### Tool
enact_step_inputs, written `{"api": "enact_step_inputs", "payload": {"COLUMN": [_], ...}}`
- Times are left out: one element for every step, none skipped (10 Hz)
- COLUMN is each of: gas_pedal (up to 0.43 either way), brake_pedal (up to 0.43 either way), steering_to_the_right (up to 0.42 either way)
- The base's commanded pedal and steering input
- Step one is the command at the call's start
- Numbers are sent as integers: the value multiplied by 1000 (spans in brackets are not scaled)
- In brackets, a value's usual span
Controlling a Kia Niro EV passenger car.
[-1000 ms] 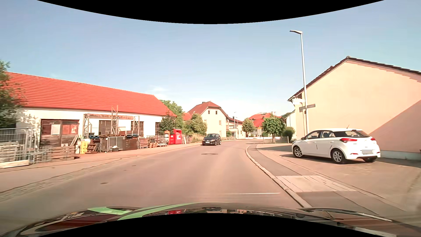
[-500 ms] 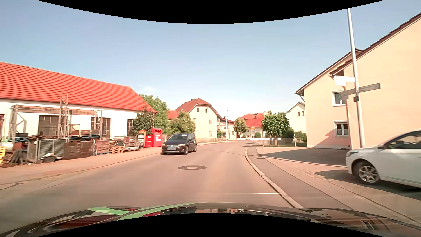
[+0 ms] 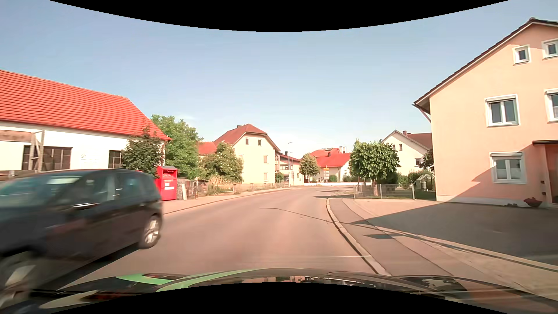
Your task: Follow the waypoints while adhering to traffic rules and regulations
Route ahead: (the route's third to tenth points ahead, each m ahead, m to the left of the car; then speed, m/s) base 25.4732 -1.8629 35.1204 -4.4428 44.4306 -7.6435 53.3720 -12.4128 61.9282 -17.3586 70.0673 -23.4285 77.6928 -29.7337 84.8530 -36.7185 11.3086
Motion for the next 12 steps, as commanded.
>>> {"api": "enact_step_inputs", "payload": {"gas_pedal": [87, 87, 87, 87, 87, 87, 87, 87, 87, 87, 87, 87], "brake_pedal": [0, 0, 0, 0, 0, 0, 0, 0, 0, 0, 0, 0], "steering_to_the_right": [33, 33, 33, 33, 33, 33, 33, 33, 36, 40, 43, 44]}}
